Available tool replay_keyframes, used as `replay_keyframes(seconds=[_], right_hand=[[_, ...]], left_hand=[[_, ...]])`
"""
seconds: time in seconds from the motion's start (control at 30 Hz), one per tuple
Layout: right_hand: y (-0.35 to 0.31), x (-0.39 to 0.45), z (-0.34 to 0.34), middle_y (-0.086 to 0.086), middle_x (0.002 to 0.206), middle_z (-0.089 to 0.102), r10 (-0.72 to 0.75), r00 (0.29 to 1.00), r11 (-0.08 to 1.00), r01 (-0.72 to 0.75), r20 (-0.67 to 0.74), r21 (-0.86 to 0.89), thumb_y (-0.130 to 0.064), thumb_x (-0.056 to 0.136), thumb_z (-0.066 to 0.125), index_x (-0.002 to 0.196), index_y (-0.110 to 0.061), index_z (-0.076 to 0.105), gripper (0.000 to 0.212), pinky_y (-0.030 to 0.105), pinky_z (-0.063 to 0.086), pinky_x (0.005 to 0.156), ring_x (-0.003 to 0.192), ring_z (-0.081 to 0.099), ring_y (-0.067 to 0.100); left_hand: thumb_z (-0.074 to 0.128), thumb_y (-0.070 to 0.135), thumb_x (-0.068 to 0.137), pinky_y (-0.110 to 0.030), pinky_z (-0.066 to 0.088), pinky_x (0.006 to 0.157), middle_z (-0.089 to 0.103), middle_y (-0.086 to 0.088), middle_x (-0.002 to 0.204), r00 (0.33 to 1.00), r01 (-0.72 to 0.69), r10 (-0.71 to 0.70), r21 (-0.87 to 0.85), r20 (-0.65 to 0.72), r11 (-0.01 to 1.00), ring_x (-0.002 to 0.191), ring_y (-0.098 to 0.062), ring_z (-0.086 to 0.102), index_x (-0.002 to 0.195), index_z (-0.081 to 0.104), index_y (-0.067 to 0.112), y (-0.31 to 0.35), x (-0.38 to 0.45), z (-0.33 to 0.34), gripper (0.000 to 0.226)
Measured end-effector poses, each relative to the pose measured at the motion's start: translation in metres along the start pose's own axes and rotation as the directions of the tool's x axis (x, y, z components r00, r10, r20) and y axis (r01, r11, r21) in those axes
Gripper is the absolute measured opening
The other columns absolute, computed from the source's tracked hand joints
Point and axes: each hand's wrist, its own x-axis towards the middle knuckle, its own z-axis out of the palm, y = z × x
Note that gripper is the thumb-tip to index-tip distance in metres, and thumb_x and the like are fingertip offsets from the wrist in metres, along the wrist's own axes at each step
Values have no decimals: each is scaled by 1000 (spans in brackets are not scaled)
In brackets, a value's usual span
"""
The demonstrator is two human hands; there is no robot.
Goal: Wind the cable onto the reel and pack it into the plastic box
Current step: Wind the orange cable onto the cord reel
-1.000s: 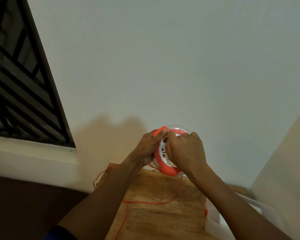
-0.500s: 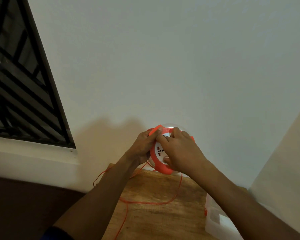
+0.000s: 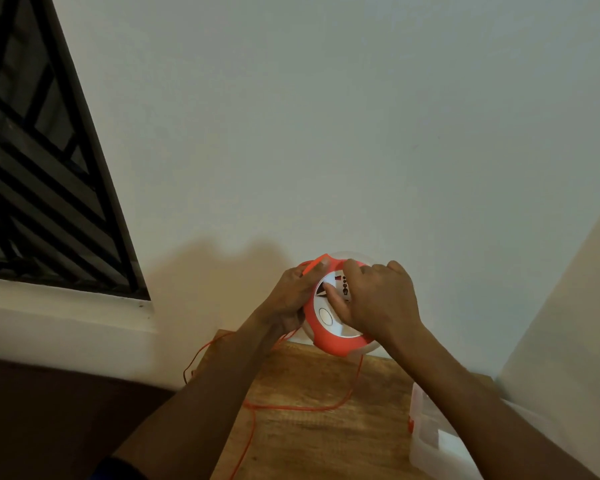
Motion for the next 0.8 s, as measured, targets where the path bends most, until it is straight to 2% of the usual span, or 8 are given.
replay_keyframes(seconds=[0.2, 0.27, 0.33, 0.43, 0.53, 0.63, 0.73, 0.8], right_hand=[[-4, -2, 0, 8, 64, 70, -35, 996, 999, 34, -76, -26, -41, 76, 74, 80, -10, 69, 31, 38, 55, 61, 50, 64, 28], [-4, -4, -4, 11, 71, 72, -90, 989, 996, 87, -115, -35, -34, 69, 81, 83, -9, 70, 31, 41, 56, 61, 57, 67, 31], [-4, -5, -8, 12, 86, 74, -177, 979, 983, 180, -101, 24, -29, 59, 88, 94, -10, 70, 44, 45, 57, 64, 72, 69, 33], [-8, -4, -11, 5, 116, 69, -352, 925, 933, 335, 143, 129, -30, 57, 91, 114, -18, 67, 63, 50, 54, 82, 101, 66, 31], [-9, -2, -13, 1, 140, 52, -384, 848, 923, 367, 364, 119, -32, 68, 85, 132, -24, 53, 72, 51, 45, 99, 124, 51, 31], [-10, 0, -16, 5, 139, 54, -380, 839, 915, 402, 389, 27, -33, 66, 86, 134, -22, 48, 79, 52, 47, 95, 120, 54, 34], [-15, -2, -14, 15, 114, 68, -367, 883, 914, 400, 292, -60, -34, 56, 92, 123, -12, 57, 79, 49, 56, 78, 96, 67, 35], [-14, -2, -8, 14, 105, 72, -310, 928, 946, 322, 208, -26, -40, 66, 83, 124, -10, 55, 71, 47, 57, 75, 88, 69, 34]], left_hand=[[60, 59, 83, -51, 62, 90, 75, -16, 119, 1000, -3, 3, -5, -2, 1000, 105, -40, 73, 128, 66, 17, 0, 1, -4, 62], [60, 58, 82, -53, 61, 91, 75, -17, 119, 1000, -10, 9, -12, -18, 1000, 106, -40, 72, 129, 66, 15, 2, 0, -7, 64], [60, 57, 83, -48, 63, 86, 75, -15, 118, 999, -18, 17, -13, -29, 1000, 102, -37, 74, 129, 65, 15, 6, 1, -11, 63], [55, 49, 95, -44, 65, 82, 75, -13, 120, 1000, -17, 17, -15, -11, 1000, 101, -34, 75, 131, 63, 15, 10, 0, -15, 50], [50, 42, 102, -48, 63, 87, 73, -15, 124, 1000, -19, 19, 12, -5, 1000, 107, -37, 73, 135, 61, 13, 10, 0, -17, 46], [51, 42, 103, -50, 61, 92, 73, -16, 125, 1000, -25, 25, 40, 6, 999, 109, -38, 72, 135, 62, 13, 9, -1, -15, 45], [56, 43, 100, -46, 62, 90, 76, -12, 119, 998, -47, 44, 79, 33, 996, 106, -35, 74, 129, 67, 14, 8, -1, -12, 42], [57, 45, 98, -45, 62, 90, 76, -11, 118, 998, -46, 43, 87, 42, 995, 105, -34, 74, 128, 67, 14, 7, 0, -10, 44]])
